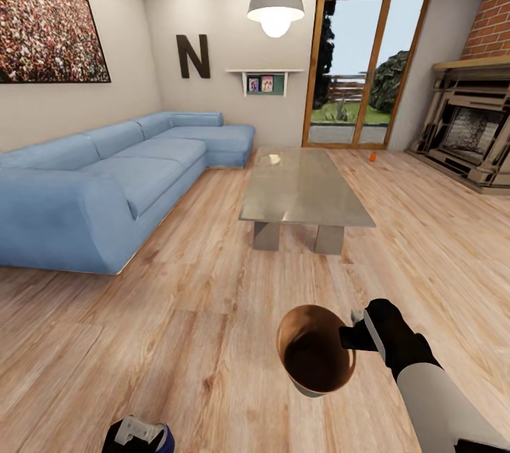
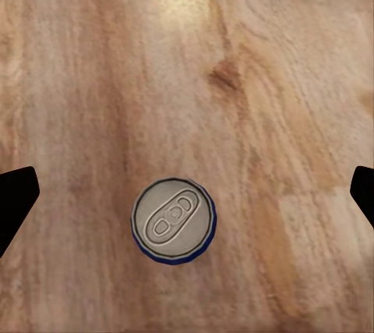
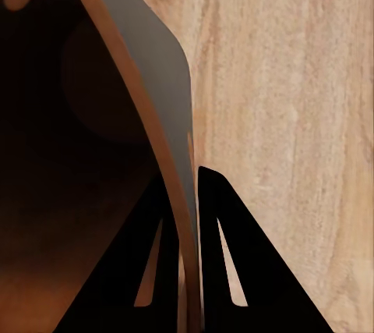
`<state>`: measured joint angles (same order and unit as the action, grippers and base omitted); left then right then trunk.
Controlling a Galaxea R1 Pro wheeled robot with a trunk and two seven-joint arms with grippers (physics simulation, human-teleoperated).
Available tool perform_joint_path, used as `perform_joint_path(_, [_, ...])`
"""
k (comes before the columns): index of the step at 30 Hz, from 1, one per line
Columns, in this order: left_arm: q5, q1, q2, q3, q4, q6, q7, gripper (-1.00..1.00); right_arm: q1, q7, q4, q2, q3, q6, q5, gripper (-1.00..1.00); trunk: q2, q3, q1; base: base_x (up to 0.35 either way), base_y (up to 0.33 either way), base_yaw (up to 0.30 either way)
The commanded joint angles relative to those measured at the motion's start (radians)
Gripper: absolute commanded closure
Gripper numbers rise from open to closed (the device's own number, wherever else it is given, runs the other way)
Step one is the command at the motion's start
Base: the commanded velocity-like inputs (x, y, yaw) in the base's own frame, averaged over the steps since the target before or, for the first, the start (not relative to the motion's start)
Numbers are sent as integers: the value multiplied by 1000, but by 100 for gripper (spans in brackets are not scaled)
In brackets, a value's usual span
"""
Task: Put the three can of soda from the living room inside the tash can in the kitchen.
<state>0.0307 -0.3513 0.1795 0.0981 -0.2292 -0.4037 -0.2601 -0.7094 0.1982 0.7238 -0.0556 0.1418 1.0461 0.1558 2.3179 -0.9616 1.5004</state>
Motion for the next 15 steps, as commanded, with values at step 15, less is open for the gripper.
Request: perform_joint_path(15, [0,0,0,0,0,0,-4,-100,0,4,0,0,1,1,-19,100,70,-53,38,0,0,0])
